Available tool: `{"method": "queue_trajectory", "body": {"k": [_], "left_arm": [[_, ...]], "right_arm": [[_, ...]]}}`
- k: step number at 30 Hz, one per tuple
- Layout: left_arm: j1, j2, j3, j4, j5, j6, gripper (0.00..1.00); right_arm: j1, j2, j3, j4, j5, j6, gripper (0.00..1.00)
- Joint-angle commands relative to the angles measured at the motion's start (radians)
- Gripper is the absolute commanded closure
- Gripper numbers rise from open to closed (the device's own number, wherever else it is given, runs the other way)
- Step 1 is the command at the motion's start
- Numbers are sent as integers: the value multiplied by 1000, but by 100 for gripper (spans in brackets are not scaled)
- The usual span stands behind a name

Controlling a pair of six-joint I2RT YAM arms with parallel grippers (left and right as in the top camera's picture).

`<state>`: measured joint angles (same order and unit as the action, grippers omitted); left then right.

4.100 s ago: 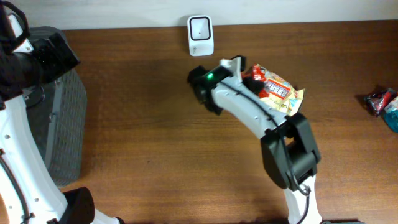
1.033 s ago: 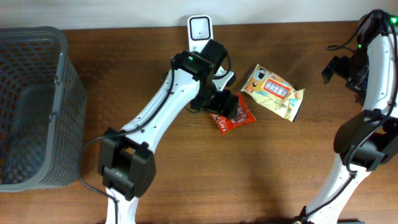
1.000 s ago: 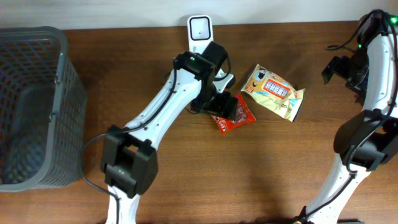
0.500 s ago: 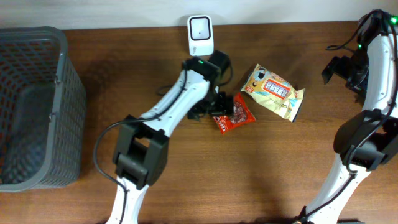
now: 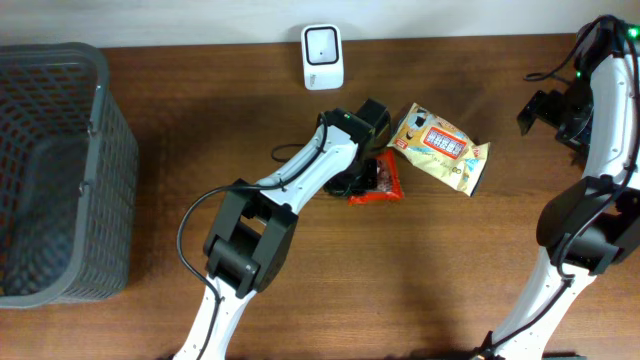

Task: Scan the item barcode
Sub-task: 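Lift the red bag with the left gripper toward the scanner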

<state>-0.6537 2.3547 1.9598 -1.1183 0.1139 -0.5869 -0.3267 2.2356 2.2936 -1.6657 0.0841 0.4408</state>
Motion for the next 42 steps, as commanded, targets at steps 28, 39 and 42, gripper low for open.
{"method": "queue_trajectory", "body": {"k": [28, 39, 42], "left_arm": [[238, -13, 198, -254, -1254, 406, 100], [93, -13, -29, -209, -1049, 402, 100], [27, -13, -29, -205, -1001, 402, 100]], "right_arm": [[-1, -25, 18, -2, -2, -3, 2], [-1, -25, 18, -2, -2, -3, 2], [-1, -25, 18, -2, -2, -3, 2]]}}
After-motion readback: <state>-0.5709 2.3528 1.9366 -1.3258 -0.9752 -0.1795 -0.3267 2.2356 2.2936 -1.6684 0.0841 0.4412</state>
